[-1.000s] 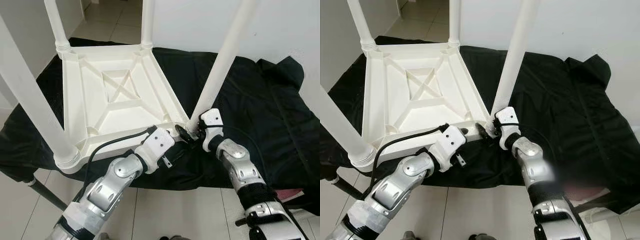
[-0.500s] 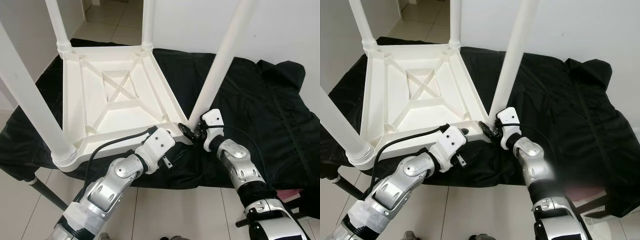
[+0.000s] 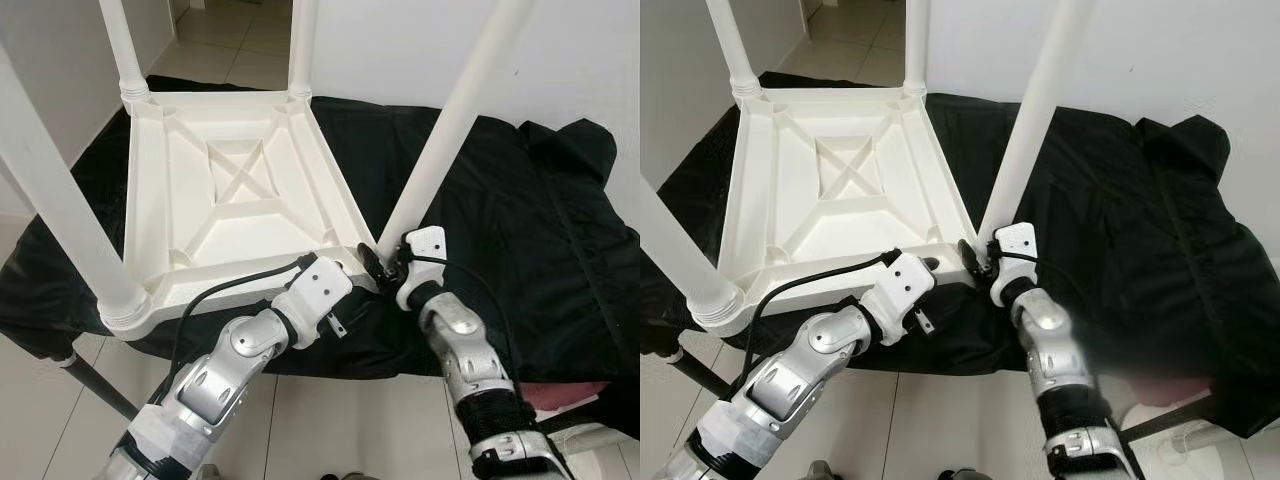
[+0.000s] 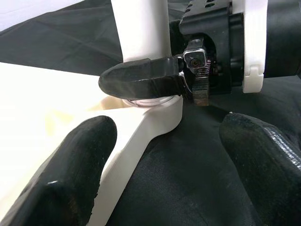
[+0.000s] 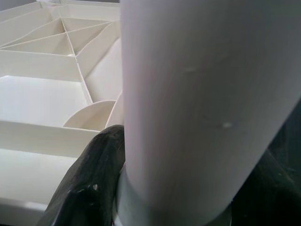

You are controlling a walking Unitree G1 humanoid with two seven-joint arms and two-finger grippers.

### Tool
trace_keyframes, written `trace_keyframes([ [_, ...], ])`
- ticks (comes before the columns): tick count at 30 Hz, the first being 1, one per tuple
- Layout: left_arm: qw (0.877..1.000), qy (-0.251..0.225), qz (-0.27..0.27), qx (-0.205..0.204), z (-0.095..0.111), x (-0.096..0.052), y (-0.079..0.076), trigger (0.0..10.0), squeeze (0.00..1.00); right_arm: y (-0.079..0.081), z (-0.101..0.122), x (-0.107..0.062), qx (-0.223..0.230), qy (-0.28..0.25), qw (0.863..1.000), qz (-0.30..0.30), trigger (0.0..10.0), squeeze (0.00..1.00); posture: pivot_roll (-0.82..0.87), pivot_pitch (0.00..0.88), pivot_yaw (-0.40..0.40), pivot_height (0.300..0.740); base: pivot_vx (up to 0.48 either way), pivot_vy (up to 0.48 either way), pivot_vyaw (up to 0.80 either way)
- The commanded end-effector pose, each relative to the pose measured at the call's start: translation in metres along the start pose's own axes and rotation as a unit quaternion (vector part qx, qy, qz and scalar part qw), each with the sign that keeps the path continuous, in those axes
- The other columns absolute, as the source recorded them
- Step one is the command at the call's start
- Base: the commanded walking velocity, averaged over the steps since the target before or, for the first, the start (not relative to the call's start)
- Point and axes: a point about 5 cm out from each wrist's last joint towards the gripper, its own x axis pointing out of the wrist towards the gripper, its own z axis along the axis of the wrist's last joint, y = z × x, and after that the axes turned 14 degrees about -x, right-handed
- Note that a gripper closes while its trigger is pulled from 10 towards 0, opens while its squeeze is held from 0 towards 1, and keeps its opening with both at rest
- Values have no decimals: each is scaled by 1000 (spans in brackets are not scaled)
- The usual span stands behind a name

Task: Building children table

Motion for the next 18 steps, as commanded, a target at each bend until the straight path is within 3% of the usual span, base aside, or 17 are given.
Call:
trace_keyframes([
  [1, 999, 16, -39, 4, -5, 1, -5, 10000, 0, -3, -6, -6, 27, 23, 998, -53, 10000, 0, 36, 83, -97, 740, 0, 0, 0],
  [3, 999, 16, -37, 4, -5, 0, -5, 10000, 0, 2, -9, -11, 33, 45, 992, -113, 10000, 0, 38, 82, -102, 740, 0, 0, 0],
  [7, 999, 15, -36, 3, -5, 0, -5, 10000, 0, 8, -10, -15, 36, 62, 984, -163, 10000, 0, 40, 82, -106, 740, 0, 0, 0],
  [10, 999, 15, -36, 3, -6, 0, -5, 10000, 0, 12, -9, -19, 38, 80, 971, -223, 10000, 0, 44, 81, -109, 740, 0, 0, 0],
  [13, 999, 16, -35, 2, -6, 0, -6, 10000, 0, 22, -5, -16, 53, 78, 974, -208, 10000, 0, 48, 80, -110, 740, 0, 0, 0],
  [18, 999, 15, -35, 2, -6, 0, -5, 10000, 0, 21, 0, -16, 49, 72, 974, -210, 10000, 0, 48, 80, -110, 740, 0, 0, 0],
])
